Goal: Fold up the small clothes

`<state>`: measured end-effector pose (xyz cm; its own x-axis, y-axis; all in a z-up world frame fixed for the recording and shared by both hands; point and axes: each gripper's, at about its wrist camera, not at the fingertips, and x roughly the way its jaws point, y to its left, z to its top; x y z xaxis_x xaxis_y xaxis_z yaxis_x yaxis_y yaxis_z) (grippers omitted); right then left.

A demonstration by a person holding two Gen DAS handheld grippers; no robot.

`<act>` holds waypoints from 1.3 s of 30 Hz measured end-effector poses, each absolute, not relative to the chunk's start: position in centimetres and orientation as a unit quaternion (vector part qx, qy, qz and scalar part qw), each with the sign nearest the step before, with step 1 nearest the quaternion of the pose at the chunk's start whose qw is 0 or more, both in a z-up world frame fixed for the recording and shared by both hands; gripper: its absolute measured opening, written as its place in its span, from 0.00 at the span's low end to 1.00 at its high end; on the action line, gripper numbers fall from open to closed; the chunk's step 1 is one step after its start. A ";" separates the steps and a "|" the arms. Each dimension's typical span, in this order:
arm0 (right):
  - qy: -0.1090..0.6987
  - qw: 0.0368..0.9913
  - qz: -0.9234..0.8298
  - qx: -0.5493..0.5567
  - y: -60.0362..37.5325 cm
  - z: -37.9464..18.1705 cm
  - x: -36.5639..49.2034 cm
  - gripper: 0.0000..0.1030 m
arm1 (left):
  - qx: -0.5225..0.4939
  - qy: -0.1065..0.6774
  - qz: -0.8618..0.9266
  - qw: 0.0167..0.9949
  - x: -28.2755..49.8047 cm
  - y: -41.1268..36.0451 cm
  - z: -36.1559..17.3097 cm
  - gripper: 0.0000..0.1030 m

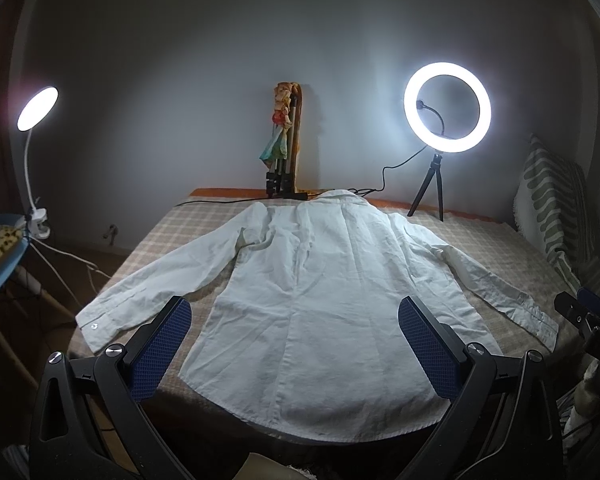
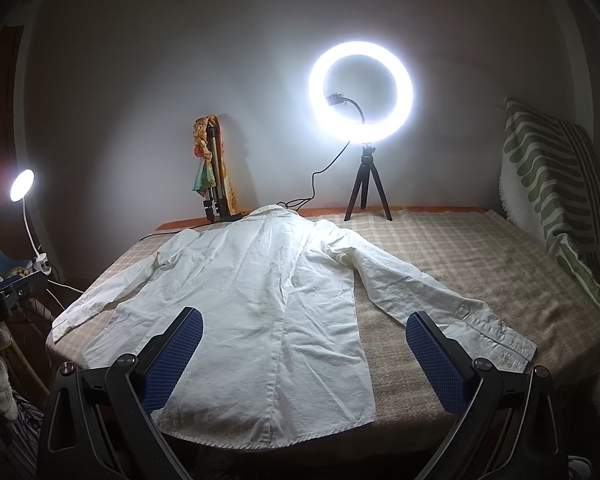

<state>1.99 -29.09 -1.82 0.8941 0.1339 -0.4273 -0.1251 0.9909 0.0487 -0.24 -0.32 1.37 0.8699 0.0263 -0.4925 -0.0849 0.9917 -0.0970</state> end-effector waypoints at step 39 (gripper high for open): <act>0.213 0.954 0.208 -0.039 -18.3 1.2 14.2 1.00 | -0.194 0.357 0.115 0.906 5.6 23.8 -5.8 0.71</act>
<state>14.19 -18.30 1.24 0.8221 0.3809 -0.4233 -0.4141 0.9101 0.0146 5.57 23.78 -5.82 0.7184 0.0704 -0.6920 -0.3476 0.8981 -0.2695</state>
